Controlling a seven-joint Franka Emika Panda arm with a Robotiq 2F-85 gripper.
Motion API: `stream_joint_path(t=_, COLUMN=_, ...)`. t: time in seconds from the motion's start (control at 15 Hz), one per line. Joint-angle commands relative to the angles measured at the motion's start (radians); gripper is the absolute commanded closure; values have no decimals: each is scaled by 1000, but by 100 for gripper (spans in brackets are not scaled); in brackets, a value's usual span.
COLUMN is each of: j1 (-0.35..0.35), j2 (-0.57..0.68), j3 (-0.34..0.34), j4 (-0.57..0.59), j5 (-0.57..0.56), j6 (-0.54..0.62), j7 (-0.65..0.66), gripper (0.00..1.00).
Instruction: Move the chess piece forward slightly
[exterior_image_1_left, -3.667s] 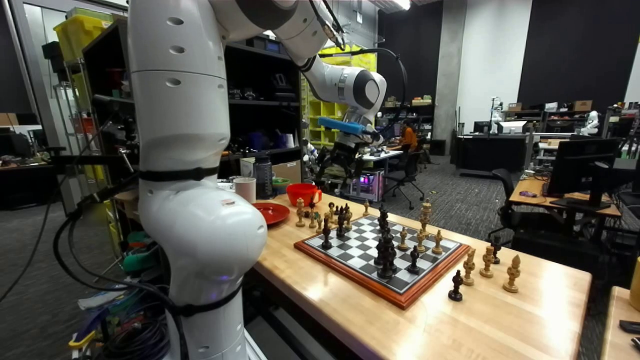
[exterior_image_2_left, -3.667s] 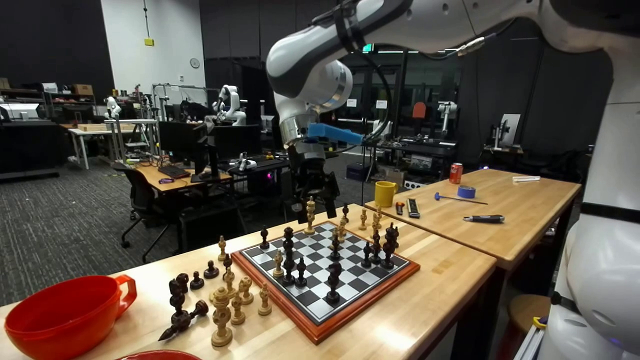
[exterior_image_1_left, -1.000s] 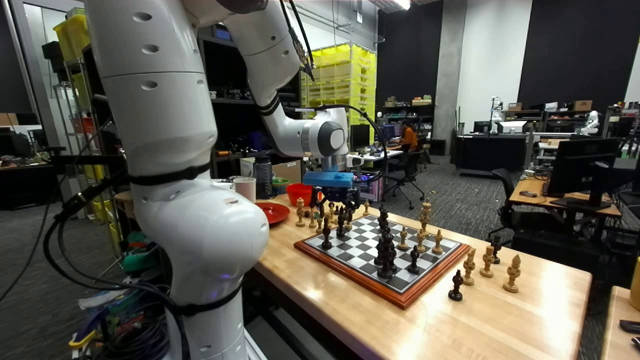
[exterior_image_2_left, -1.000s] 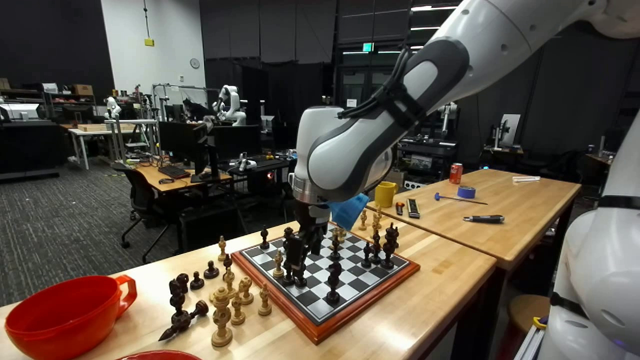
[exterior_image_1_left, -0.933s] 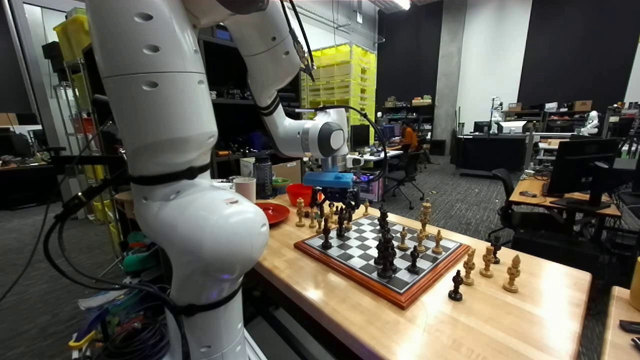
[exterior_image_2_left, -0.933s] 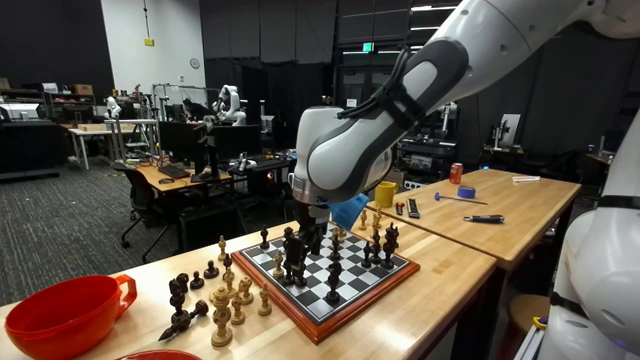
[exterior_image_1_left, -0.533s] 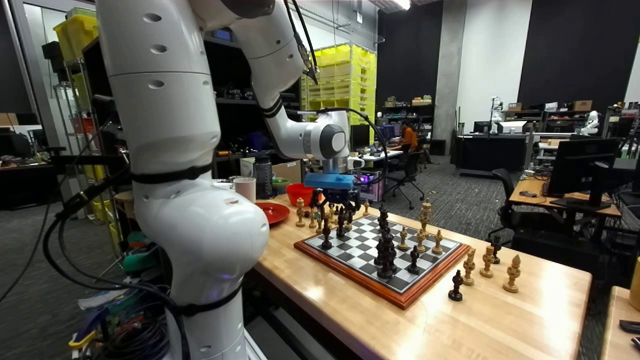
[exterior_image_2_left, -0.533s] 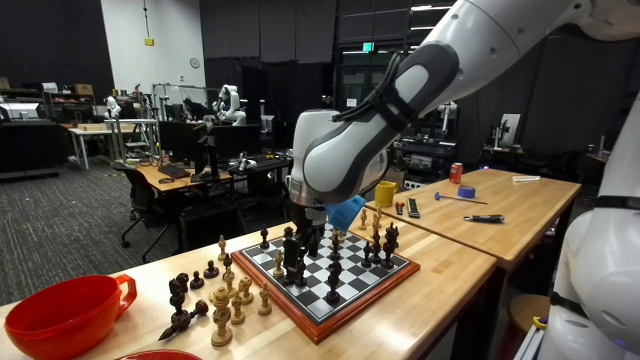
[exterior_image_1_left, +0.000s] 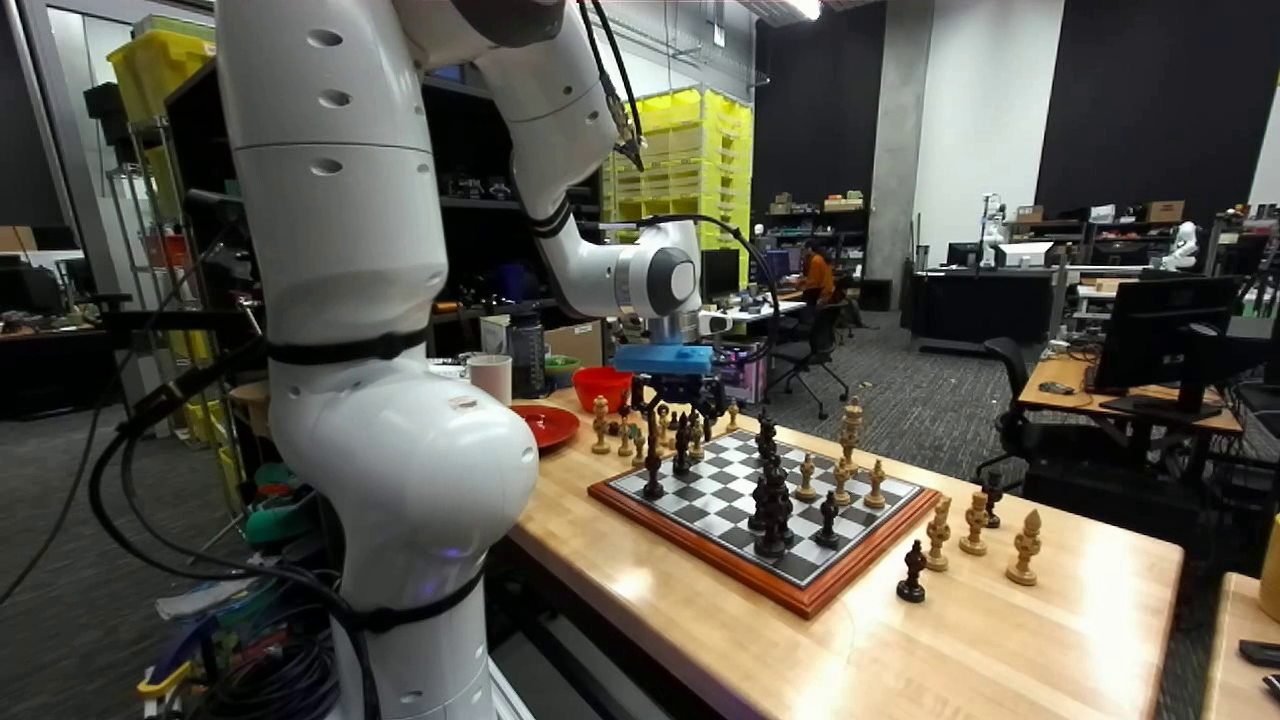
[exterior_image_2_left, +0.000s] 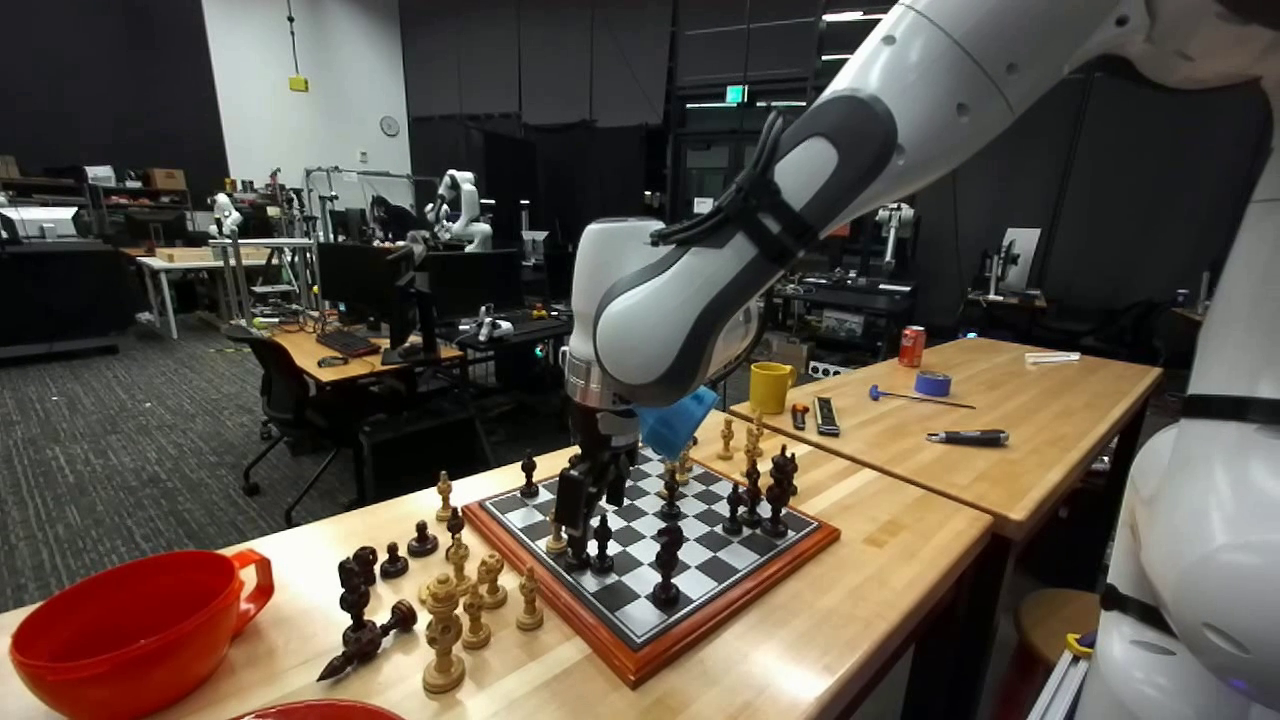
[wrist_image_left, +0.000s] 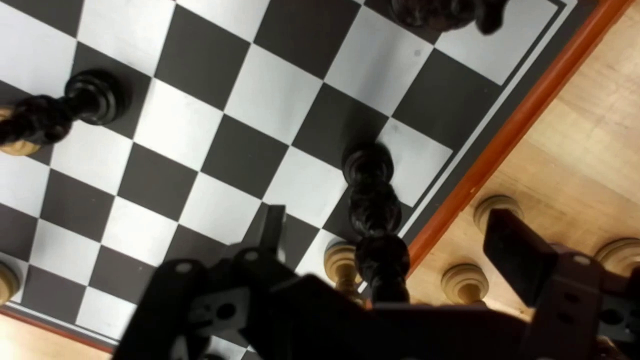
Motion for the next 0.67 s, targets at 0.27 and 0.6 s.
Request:
stream_joint_path(t=0.27, j1=-1, j2=32, j3=0, j4=28, j5=-31, j6=-8, j7=32, gripper=57)
stream_joint_path(t=0.6, j1=-5, j2=36, j3=-4, j4=30, j5=-34, j6=-13, j7=45, gripper=94)
